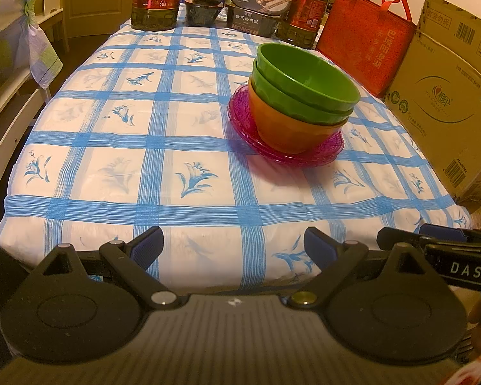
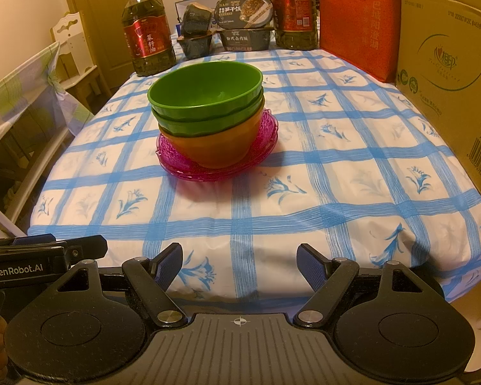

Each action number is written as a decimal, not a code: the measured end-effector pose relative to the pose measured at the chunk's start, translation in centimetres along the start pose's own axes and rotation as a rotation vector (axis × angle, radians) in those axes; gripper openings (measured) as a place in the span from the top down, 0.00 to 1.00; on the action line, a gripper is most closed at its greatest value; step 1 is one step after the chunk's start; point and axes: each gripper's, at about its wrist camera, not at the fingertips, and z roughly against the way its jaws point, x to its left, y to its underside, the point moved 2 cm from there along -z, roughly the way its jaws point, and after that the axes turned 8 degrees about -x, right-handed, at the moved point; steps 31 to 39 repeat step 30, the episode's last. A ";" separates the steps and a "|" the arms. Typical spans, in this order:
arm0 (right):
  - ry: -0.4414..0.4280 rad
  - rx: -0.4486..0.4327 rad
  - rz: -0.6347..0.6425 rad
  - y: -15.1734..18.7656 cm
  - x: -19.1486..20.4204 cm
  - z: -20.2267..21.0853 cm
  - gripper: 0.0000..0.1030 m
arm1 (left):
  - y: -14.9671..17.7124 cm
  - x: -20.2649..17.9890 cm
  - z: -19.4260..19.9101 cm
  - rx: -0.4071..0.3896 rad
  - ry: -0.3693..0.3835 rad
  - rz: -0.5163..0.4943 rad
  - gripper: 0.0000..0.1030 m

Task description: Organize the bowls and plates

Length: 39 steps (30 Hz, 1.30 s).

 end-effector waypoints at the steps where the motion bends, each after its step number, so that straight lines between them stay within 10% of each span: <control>1: 0.000 0.000 0.000 0.0 0.0 0.0 0.24 | 0.0 0.0 0.0 0.000 0.000 0.000 0.09; 39: 0.000 0.003 -0.002 0.3 0.1 0.0 0.24 | -0.2 0.1 0.1 -0.004 -0.005 0.005 0.09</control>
